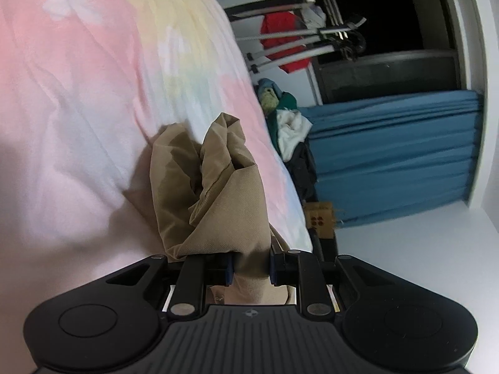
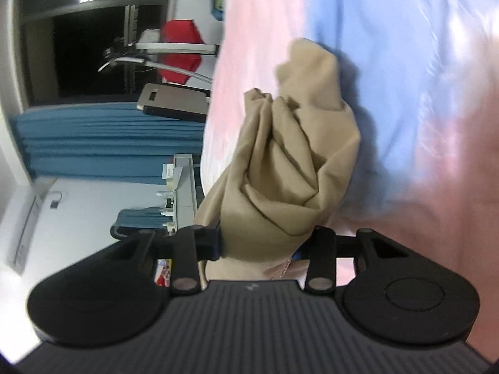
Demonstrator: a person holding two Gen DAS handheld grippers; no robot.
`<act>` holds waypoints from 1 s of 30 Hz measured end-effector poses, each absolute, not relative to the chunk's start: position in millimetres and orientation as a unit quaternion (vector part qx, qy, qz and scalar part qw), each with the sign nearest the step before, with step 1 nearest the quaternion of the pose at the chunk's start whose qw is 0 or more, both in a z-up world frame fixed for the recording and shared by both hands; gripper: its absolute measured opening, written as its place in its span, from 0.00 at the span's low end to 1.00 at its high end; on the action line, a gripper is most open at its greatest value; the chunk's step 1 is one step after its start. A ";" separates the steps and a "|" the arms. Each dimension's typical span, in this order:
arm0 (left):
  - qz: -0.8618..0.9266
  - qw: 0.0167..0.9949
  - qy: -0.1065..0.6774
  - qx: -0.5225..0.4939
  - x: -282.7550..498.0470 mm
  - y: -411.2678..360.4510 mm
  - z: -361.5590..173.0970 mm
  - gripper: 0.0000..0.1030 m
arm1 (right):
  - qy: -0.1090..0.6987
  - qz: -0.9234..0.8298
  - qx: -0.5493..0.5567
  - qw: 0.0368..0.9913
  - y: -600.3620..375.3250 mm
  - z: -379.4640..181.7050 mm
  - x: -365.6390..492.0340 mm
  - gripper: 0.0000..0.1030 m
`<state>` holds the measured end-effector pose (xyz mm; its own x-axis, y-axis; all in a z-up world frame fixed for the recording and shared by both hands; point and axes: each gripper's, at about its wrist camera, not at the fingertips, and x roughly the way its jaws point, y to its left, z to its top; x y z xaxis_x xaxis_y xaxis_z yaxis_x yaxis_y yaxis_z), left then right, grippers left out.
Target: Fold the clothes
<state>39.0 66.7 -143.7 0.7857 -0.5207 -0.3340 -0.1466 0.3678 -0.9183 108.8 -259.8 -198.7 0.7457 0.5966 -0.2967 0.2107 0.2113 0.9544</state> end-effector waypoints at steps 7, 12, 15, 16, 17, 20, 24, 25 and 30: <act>-0.174 0.745 0.320 -0.559 45.8 40.9 -108.4 0.21 | 0.289 0.132 0.603 0.732 -291.6 -144.2 87.6 0.40; -0.212 0.762 0.343 -0.507 96.7 -26.4 -68.8 0.21 | 0.273 0.108 0.596 0.747 -347.7 -110.2 100.2 0.40; -0.236 0.759 0.360 -0.489 145.5 -81.0 -53.0 0.21 | 0.262 0.085 0.591 0.758 -403.5 -89.0 117.1 0.40; -0.245 0.762 0.362 -0.478 161.5 -101.0 -47.7 0.21 | 0.259 0.077 0.589 0.762 -422.6 -81.8 122.8 0.40; -0.255 0.765 0.364 -0.467 177.5 -120.9 -42.3 0.21 | 0.255 0.070 0.587 0.765 -441.7 -74.6 128.5 0.40; -0.294 0.789 0.349 -0.411 222.5 -182.4 -19.0 0.21 | 0.231 0.041 0.556 0.797 -497.6 -48.0 137.8 0.40; -0.346 0.803 0.299 -0.382 262.3 -244.8 -4.1 0.21 | 0.163 0.033 0.516 0.840 -554.4 -18.9 152.0 0.40; -0.348 0.805 0.300 -0.375 266.6 -255.6 -10.4 0.21 | 0.150 0.033 0.508 0.847 -565.0 -20.7 151.7 0.40; -0.345 0.808 0.339 -0.337 277.4 -292.4 -60.5 0.21 | 0.152 0.012 0.470 0.870 -579.2 -61.9 160.1 0.40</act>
<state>277.4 -292.4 -60.5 0.5330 -0.7850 -0.3156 0.3286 0.5358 -0.7777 160.1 -579.2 -61.9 0.9534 0.1642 -0.2532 0.1218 0.5584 0.8206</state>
